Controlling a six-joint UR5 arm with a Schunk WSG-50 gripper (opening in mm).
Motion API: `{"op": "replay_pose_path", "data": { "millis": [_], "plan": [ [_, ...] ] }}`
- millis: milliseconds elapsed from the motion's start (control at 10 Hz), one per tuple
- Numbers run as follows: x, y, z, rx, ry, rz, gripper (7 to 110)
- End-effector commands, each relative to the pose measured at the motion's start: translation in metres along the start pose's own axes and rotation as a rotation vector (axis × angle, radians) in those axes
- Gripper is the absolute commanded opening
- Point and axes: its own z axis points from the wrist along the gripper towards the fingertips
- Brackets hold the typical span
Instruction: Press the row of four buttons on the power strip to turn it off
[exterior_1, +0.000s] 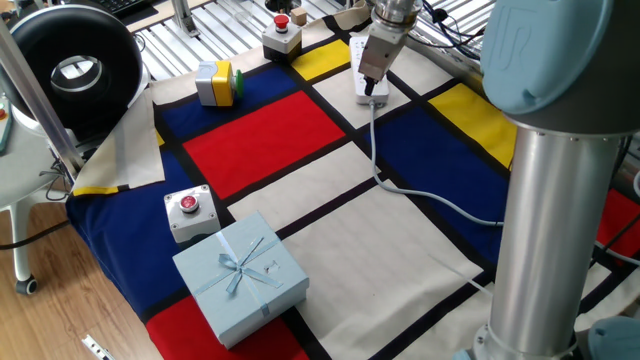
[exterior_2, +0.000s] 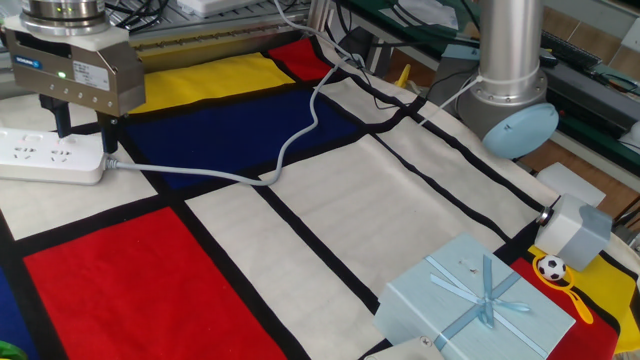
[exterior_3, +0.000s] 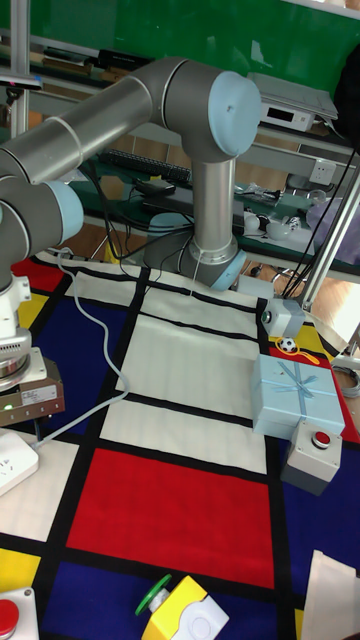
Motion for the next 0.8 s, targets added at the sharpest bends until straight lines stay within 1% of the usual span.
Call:
{"op": "replay_pose_path", "data": {
  "millis": [0,400,700],
  "plan": [
    [-0.0010,-0.0006,-0.0007,-0.002,-0.006,0.011,66],
    [-0.0075,-0.0001,0.0041,0.009,-0.004,0.023,66],
    [-0.0077,0.0017,0.0056,0.002,-0.005,0.025,66]
  ]
}}
